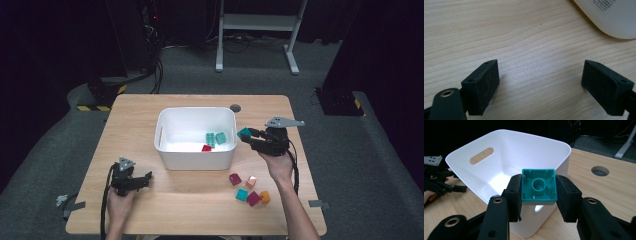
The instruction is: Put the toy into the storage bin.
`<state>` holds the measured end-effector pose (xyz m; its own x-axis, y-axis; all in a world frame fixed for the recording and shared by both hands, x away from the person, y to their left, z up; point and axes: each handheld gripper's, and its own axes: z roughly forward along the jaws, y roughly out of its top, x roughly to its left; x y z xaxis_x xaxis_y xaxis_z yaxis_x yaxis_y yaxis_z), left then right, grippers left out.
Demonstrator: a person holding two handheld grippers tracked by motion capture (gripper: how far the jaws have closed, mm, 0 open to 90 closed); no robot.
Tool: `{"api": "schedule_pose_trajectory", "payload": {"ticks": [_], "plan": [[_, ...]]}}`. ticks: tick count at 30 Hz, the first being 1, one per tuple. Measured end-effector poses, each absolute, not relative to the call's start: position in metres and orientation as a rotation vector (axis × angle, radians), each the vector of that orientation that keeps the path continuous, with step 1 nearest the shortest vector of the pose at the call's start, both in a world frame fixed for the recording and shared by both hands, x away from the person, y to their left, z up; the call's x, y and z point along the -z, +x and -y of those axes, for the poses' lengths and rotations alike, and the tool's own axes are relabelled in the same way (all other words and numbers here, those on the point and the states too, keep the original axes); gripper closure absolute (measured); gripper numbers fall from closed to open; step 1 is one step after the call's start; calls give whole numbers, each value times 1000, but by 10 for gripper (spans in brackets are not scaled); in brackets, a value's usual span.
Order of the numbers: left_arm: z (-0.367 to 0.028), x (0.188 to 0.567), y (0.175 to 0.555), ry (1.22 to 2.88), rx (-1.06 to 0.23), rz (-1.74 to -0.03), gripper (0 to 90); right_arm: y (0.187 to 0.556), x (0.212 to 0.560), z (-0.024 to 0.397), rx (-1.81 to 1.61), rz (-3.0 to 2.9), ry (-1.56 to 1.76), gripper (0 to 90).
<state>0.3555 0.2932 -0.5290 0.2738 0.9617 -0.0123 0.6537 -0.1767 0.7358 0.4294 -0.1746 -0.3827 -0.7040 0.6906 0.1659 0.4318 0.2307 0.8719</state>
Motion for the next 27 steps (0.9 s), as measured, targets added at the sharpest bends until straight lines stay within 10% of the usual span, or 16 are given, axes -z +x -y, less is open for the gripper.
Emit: {"api": "schedule_pose_trajectory", "payload": {"ticks": [27], "plan": [[-293,529,356,1913,-622,-1452,147,447,369,115,-1447,-2370,938,589]]}}
